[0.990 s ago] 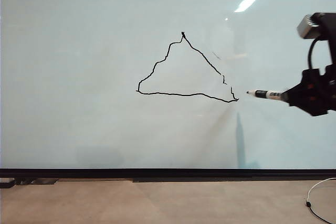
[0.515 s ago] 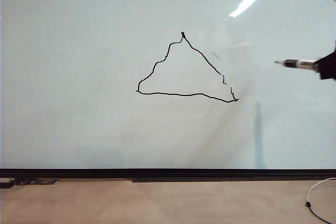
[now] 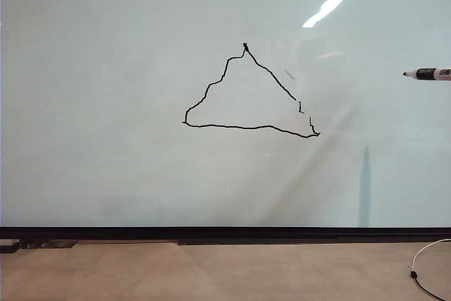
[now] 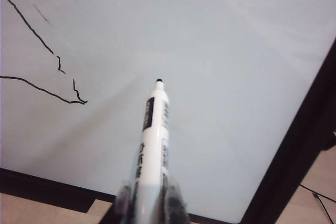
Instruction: Pick up the pen on the shelf to the right of the whiteboard and draw a triangle.
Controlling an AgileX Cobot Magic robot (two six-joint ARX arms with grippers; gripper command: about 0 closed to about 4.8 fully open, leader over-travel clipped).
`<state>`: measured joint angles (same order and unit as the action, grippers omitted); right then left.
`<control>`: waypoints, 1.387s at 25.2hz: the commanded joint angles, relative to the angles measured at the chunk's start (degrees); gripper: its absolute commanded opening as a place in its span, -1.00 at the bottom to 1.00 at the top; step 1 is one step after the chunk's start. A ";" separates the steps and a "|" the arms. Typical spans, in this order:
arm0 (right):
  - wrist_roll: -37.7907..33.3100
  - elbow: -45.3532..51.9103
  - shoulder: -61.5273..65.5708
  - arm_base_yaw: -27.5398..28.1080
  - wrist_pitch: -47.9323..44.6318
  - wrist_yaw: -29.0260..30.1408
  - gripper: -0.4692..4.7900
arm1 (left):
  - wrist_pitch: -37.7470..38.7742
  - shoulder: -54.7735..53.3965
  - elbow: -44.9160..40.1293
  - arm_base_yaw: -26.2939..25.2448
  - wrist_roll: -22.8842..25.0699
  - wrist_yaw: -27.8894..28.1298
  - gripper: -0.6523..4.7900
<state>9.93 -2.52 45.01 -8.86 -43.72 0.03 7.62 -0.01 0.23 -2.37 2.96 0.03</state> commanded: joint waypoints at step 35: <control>-0.85 1.33 -44.96 1.40 43.39 -6.60 -0.84 | -0.33 0.00 0.20 0.02 0.02 -0.26 -0.78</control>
<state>8.97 -0.95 0.03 -7.49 0.64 -6.39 7.64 -0.01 0.23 -2.35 2.96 0.01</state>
